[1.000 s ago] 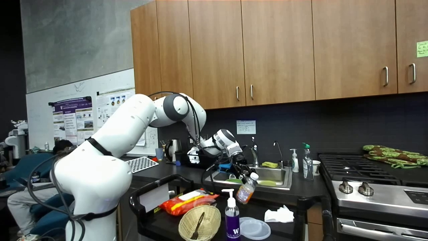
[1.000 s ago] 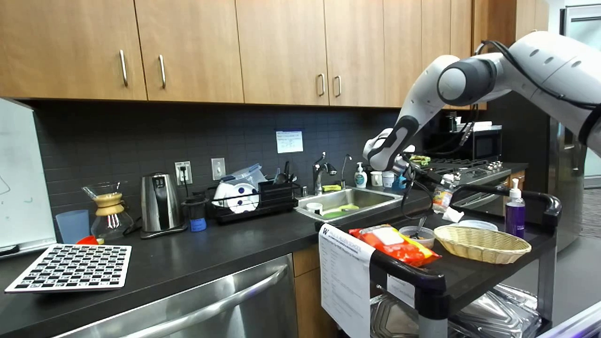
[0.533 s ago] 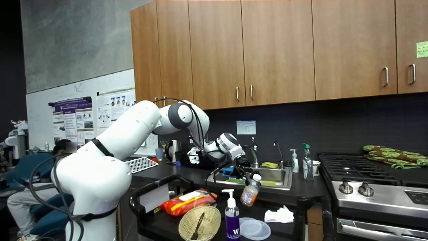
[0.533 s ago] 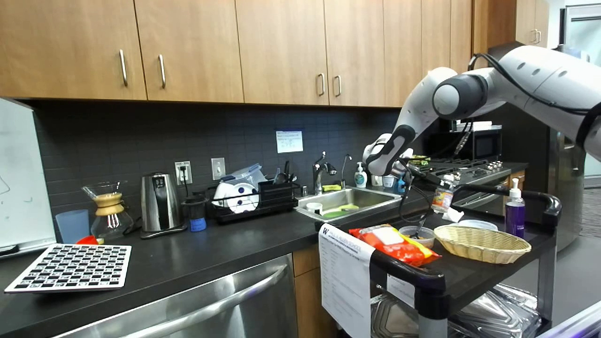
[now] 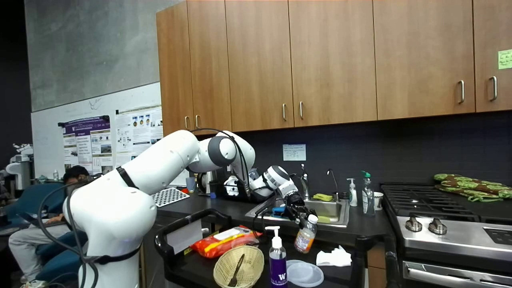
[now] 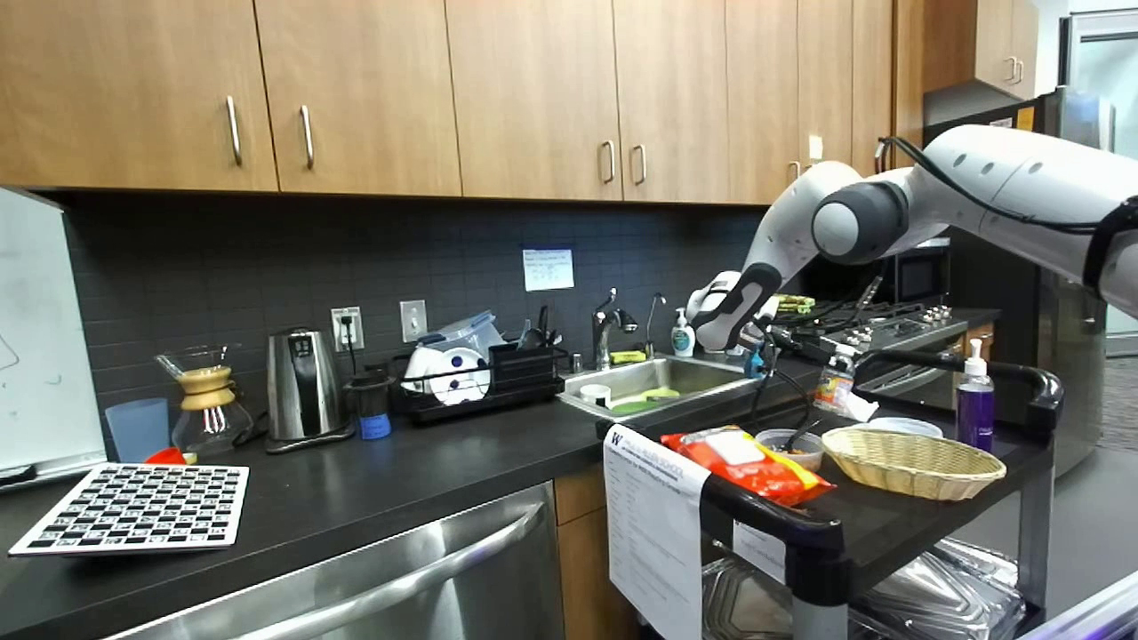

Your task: Pick up the bottle with the orange label then set it back down on the service trolley.

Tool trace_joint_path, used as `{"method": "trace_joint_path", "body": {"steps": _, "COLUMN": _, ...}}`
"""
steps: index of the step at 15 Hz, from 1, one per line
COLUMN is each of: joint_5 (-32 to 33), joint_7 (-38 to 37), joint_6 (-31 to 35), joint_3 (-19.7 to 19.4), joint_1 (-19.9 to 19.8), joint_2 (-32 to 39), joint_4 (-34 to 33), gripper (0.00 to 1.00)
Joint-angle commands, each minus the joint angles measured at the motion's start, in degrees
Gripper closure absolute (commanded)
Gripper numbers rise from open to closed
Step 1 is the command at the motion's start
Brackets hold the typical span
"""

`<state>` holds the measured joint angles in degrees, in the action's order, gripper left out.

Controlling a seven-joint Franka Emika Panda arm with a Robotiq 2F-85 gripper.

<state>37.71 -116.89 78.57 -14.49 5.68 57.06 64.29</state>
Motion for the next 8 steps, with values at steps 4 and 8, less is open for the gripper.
{"method": "trace_joint_path", "body": {"steps": 4, "joint_5": -0.26, "joint_7": 1.2, "joint_6": -3.84, "joint_3": -0.44, "joint_1": -0.97, "joint_2": 6.73, "joint_4": -10.31, "gripper": 0.62}}
{"method": "trace_joint_path", "body": {"steps": 8, "joint_5": -0.1, "joint_7": 1.92, "joint_6": -5.31, "joint_3": -0.79, "joint_1": -1.07, "joint_2": 9.47, "joint_4": -13.68, "gripper": 0.62}}
